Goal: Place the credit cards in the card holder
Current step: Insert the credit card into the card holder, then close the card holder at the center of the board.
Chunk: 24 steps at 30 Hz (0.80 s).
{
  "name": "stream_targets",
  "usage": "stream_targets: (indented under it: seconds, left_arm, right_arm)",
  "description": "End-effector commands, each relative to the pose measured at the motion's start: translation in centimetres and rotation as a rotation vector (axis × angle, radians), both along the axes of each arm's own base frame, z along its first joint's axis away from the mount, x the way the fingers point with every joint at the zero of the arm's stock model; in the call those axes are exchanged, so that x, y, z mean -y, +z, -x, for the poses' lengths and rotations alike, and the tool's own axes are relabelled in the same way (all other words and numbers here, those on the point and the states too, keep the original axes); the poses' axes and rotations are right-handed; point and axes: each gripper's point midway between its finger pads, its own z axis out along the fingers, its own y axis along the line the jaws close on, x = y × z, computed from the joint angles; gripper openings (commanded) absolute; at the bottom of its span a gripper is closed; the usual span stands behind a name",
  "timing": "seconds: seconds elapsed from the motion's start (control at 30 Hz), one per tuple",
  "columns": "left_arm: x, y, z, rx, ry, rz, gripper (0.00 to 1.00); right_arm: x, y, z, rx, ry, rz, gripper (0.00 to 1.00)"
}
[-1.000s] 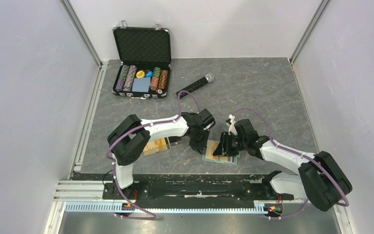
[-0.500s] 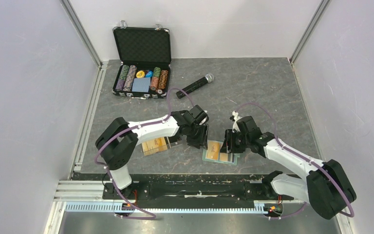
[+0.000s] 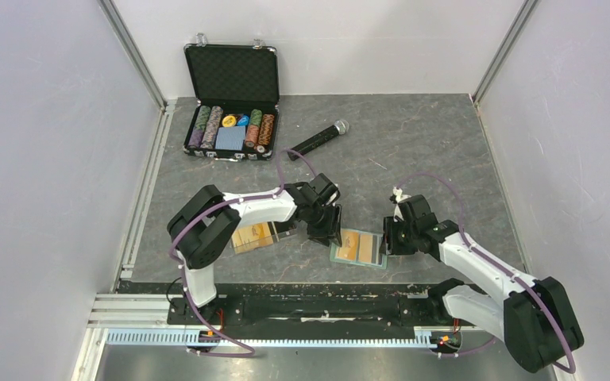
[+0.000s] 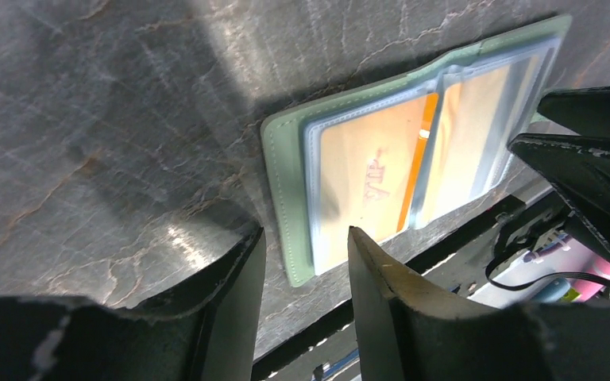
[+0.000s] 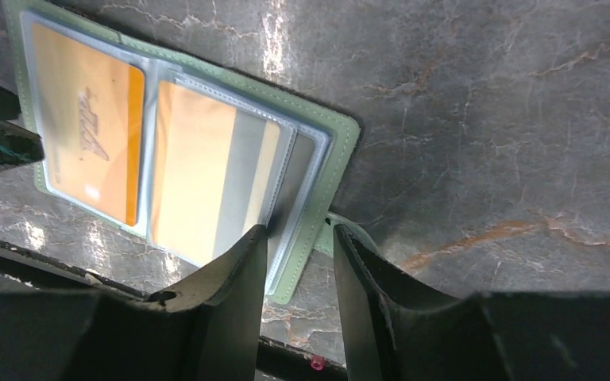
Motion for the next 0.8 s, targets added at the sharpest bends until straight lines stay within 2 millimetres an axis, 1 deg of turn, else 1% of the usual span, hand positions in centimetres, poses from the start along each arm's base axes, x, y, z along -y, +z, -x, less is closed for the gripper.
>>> stream_targets:
  seconds: [0.0,0.07,0.13,0.2,0.3,0.4,0.53,0.67,0.77]
  left_arm:
    - [1.1,-0.3,-0.2,-0.018,0.020,0.038,0.50]
    - [1.7,0.0,-0.1,-0.027,0.012,0.075,0.49]
    - [2.4,0.8,-0.1,-0.021,0.003,0.125,0.46]
    - [3.1,2.2,-0.2,-0.005,-0.001,0.180,0.44]
    - [3.8,4.2,-0.2,0.007,-0.012,0.236,0.42]
    - [4.2,6.0,-0.2,0.016,-0.010,0.282,0.39]
    - [4.4,7.6,-0.1,0.026,-0.004,0.315,0.38]
    - [4.9,8.0,0.3,0.007,-0.026,0.343,0.38]
    - [5.5,7.8,0.9,-0.022,-0.049,0.359,0.36]
  right_arm:
    - [0.4,-1.6,1.1,-0.023,0.015,0.000,0.38]
    - [0.3,-2.0,1.3,-0.033,0.016,-0.004,0.35]
    - [0.4,-2.2,1.6,-0.039,0.018,-0.002,0.31]
    - [0.5,-2.4,1.6,-0.038,0.019,0.000,0.28]
    - [0.3,-2.4,1.7,-0.045,0.023,-0.007,0.25]
    - [0.2,-2.3,1.5,-0.043,0.025,-0.013,0.23]
    - [0.0,-1.8,1.1,-0.035,0.029,-0.015,0.21]
    - [-0.5,-1.5,1.0,-0.037,0.040,-0.039,0.20]
    - [-1.6,-1.6,1.4,-0.058,0.045,-0.105,0.20]
